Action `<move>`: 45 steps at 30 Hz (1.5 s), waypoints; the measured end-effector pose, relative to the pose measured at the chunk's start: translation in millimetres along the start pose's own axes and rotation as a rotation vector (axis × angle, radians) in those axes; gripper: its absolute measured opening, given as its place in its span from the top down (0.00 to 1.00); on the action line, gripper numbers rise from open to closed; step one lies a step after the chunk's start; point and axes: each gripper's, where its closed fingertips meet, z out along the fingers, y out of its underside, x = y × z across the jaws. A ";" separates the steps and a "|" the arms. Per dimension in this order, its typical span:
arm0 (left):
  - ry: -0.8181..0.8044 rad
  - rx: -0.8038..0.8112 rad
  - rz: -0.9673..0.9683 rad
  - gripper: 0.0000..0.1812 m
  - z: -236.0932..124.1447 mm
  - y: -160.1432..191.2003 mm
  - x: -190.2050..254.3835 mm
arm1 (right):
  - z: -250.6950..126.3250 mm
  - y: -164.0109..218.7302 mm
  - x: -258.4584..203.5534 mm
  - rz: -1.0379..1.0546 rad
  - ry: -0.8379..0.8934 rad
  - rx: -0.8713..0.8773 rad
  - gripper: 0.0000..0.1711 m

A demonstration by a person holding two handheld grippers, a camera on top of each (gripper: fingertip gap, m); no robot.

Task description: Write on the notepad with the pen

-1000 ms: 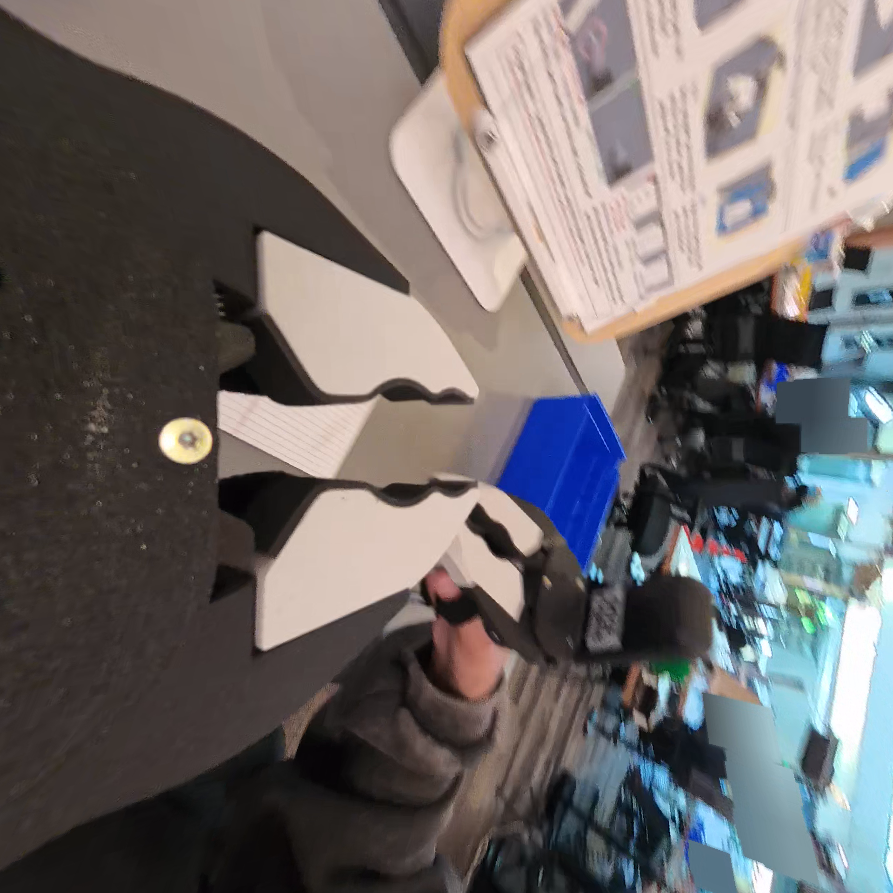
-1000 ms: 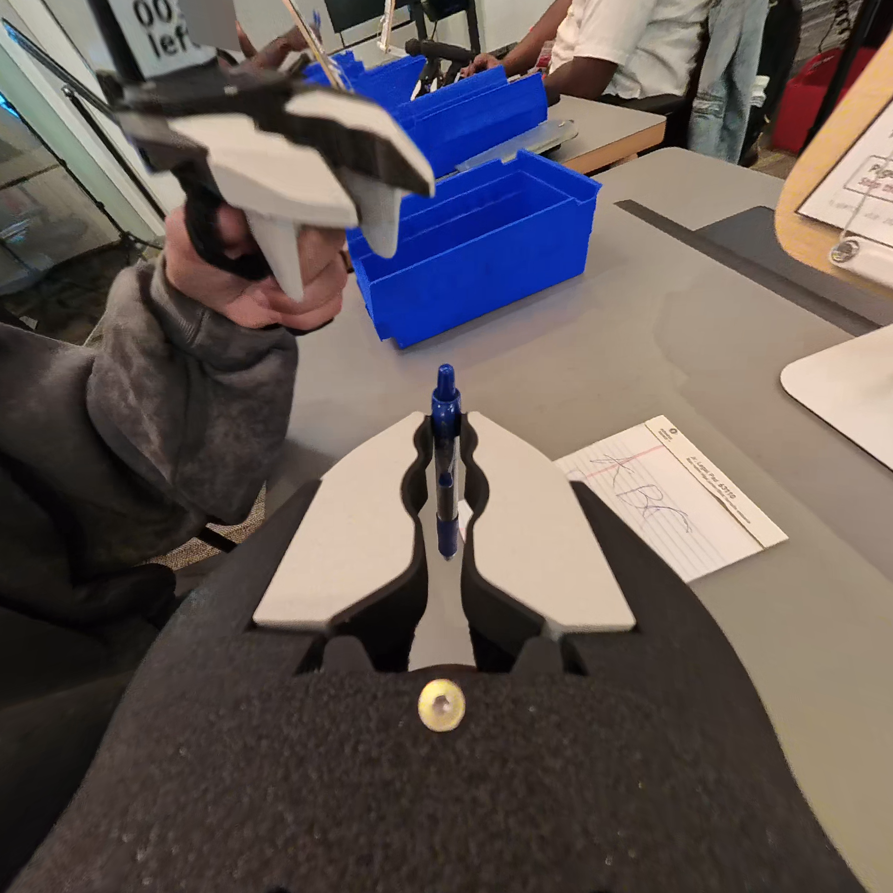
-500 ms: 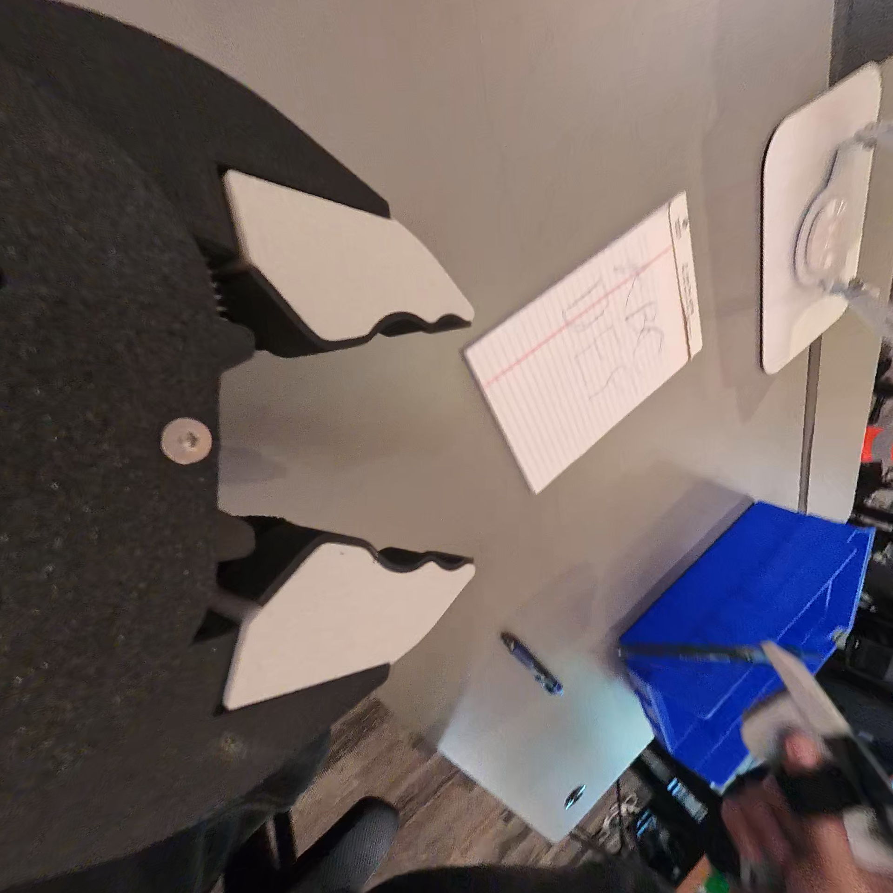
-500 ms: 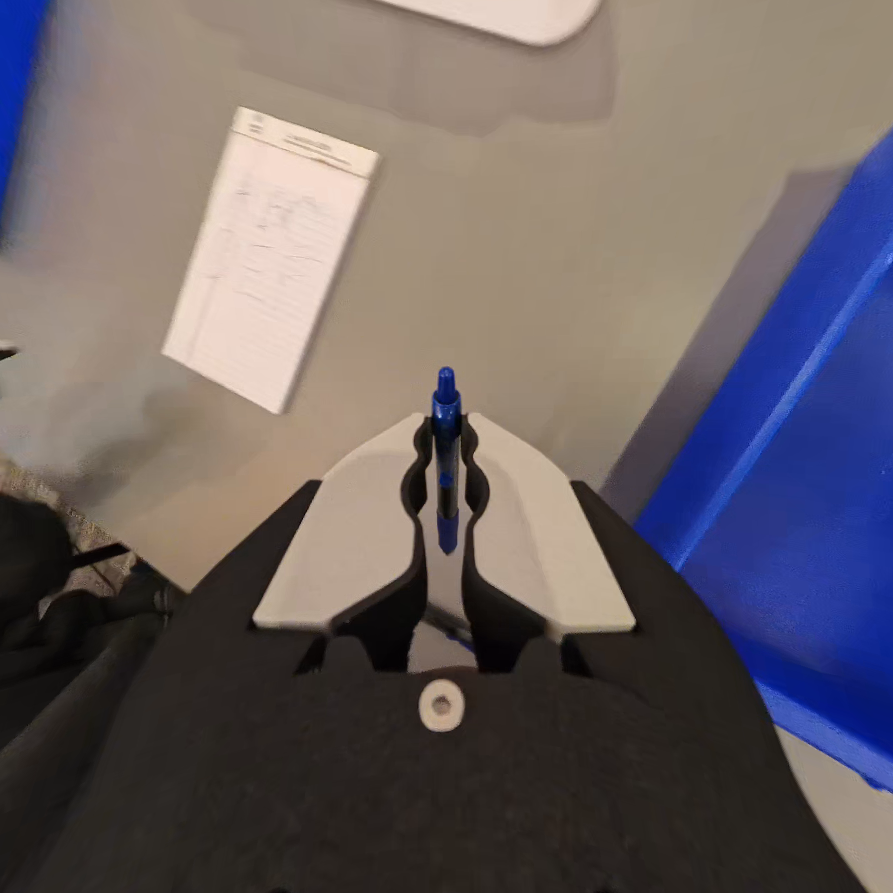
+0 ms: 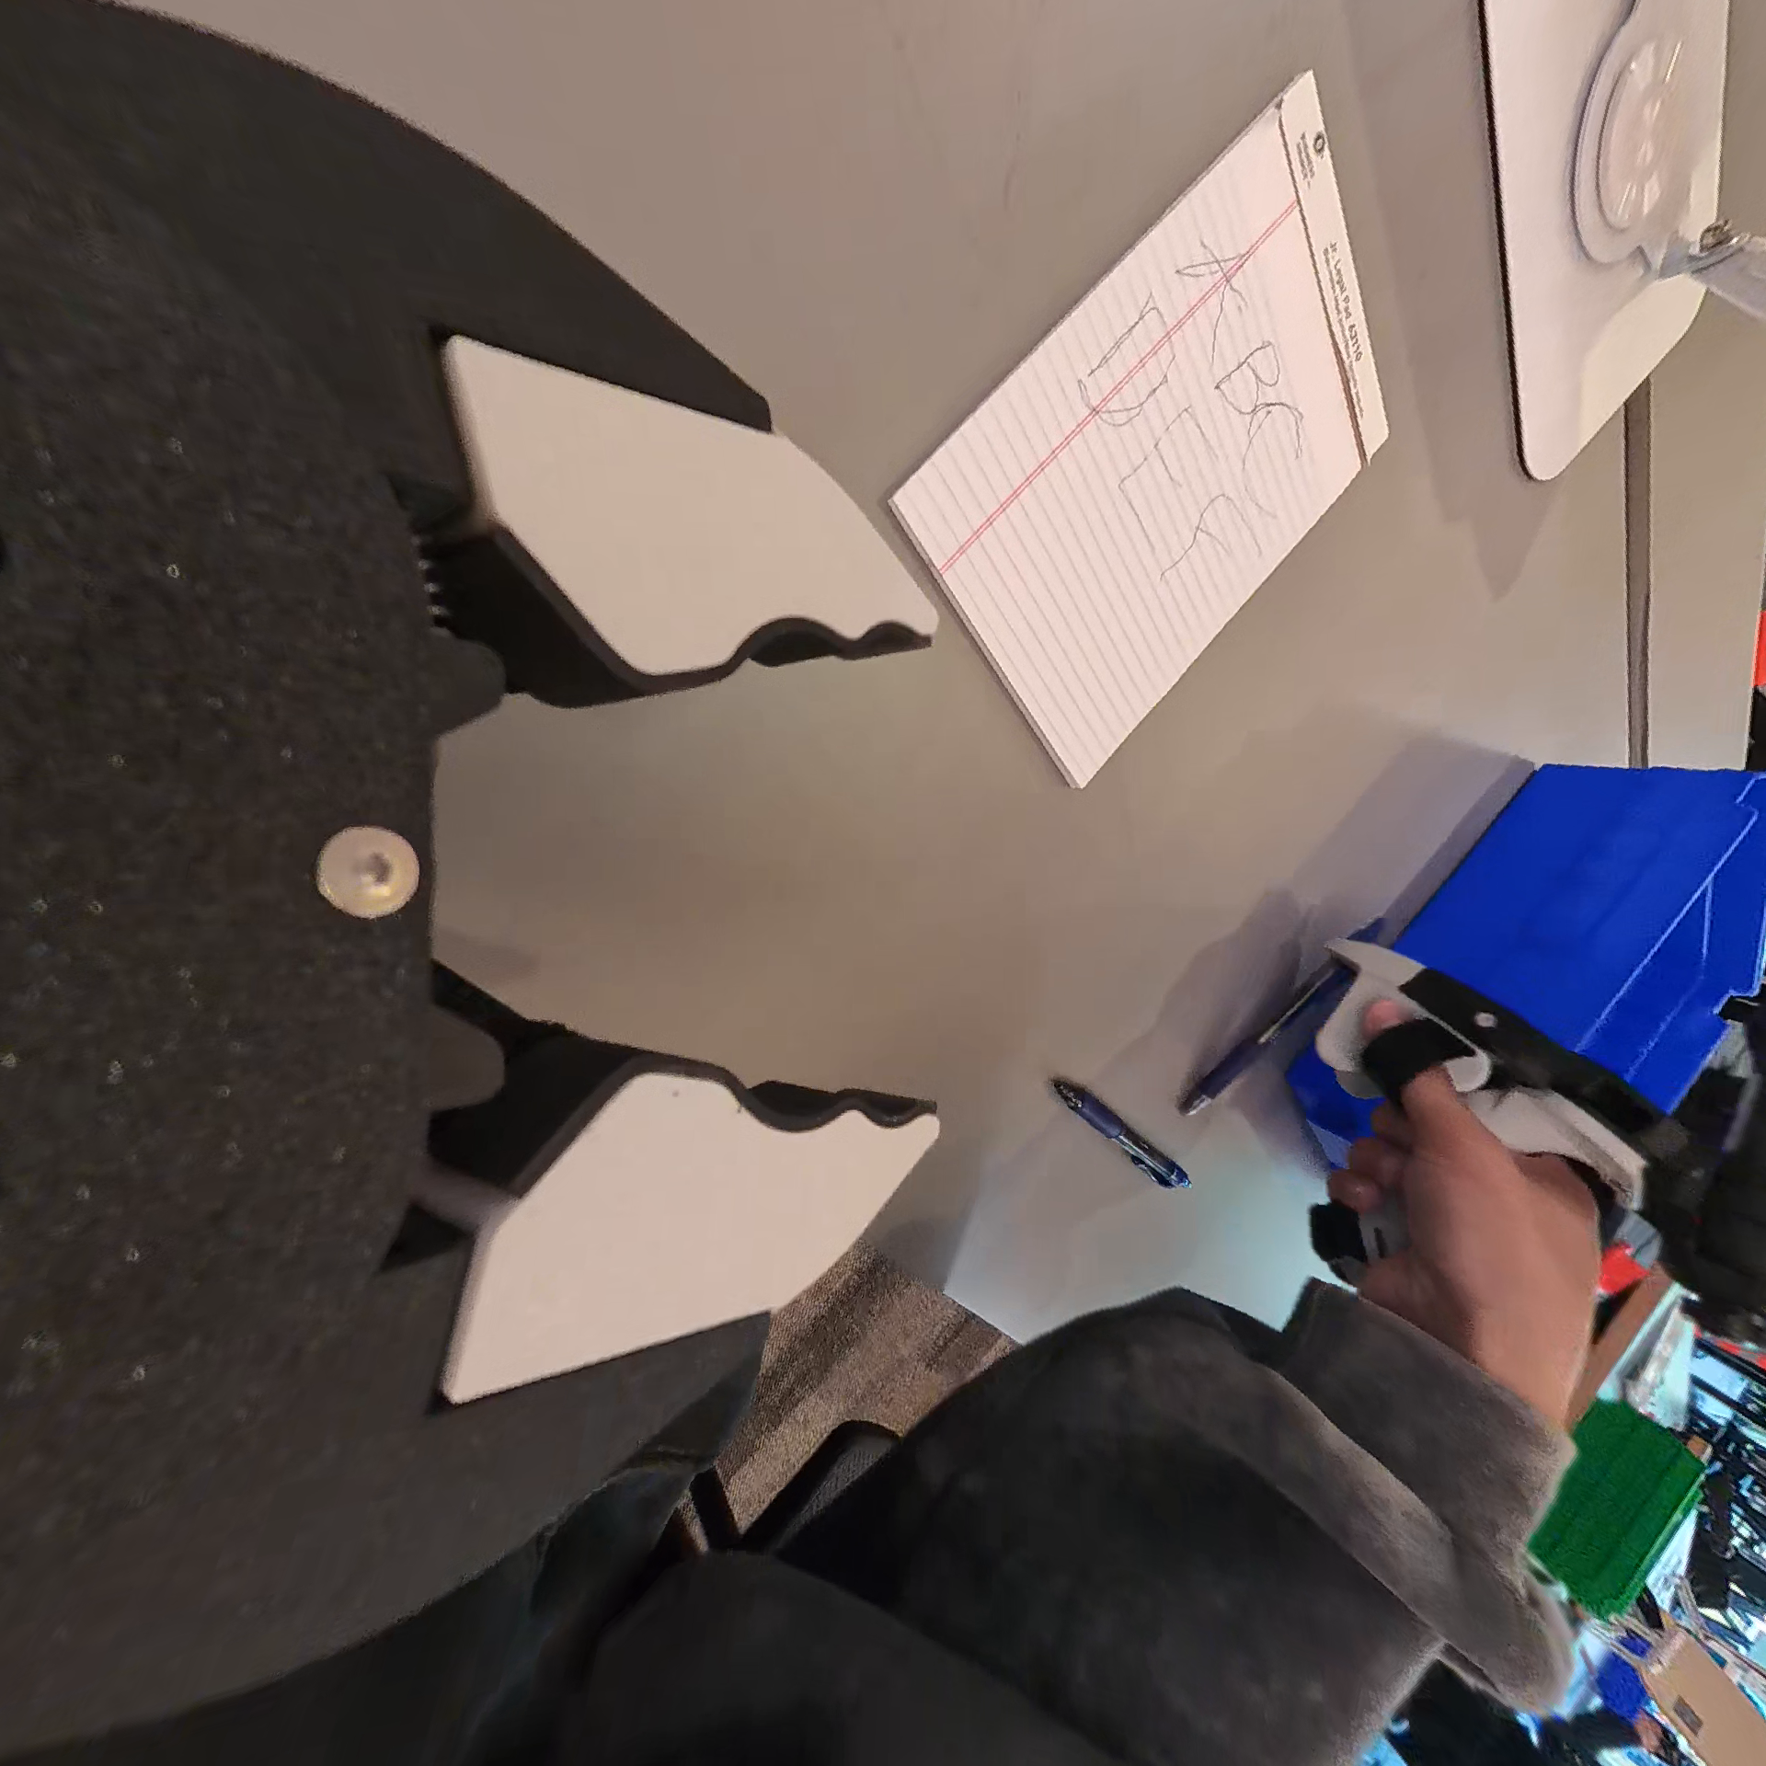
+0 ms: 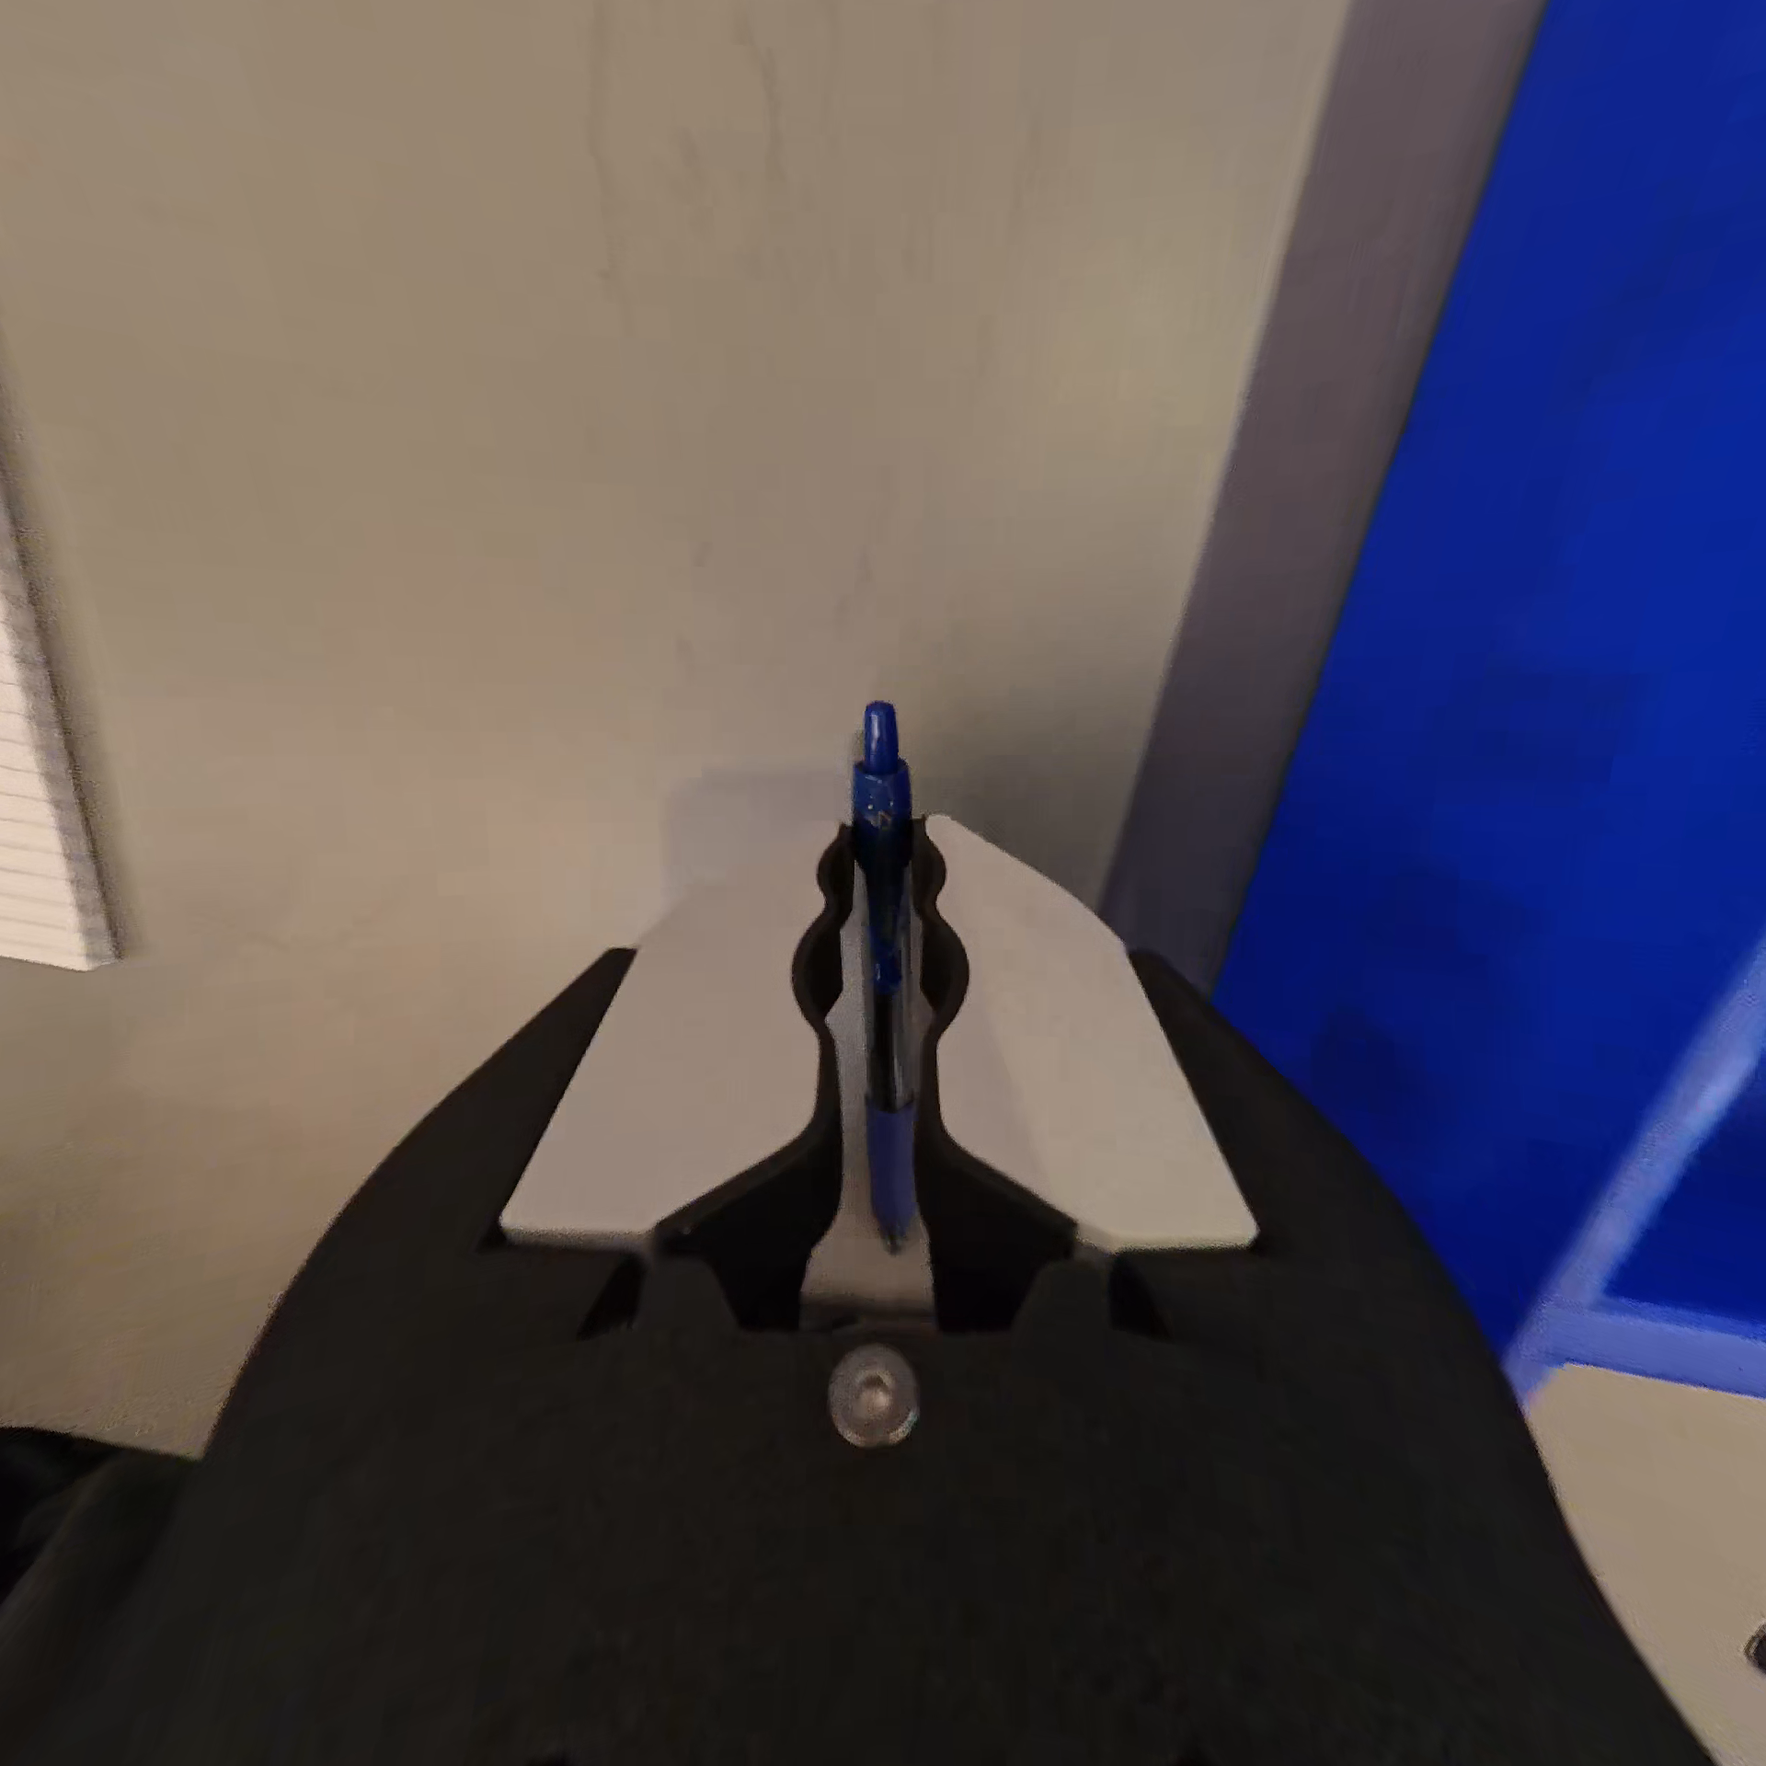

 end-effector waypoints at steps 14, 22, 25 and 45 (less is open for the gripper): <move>-0.025 -0.020 0.005 0.52 -4.6 6.0 -15.1 | -129.0 -21.1 -46.5 -0.195 -0.058 0.484 0.70; -0.079 -0.023 0.036 0.54 -11.1 3.0 -26.6 | -176.9 18.9 -104.2 -0.265 -0.376 0.780 0.66; -0.080 -0.028 0.042 0.54 -10.7 3.9 -23.7 | -165.7 22.3 -94.2 -0.219 -0.396 0.765 0.65; -0.014 -0.077 0.051 0.55 -1.9 15.3 -18.2 | -151.8 47.2 -42.5 -0.221 -0.267 0.646 0.65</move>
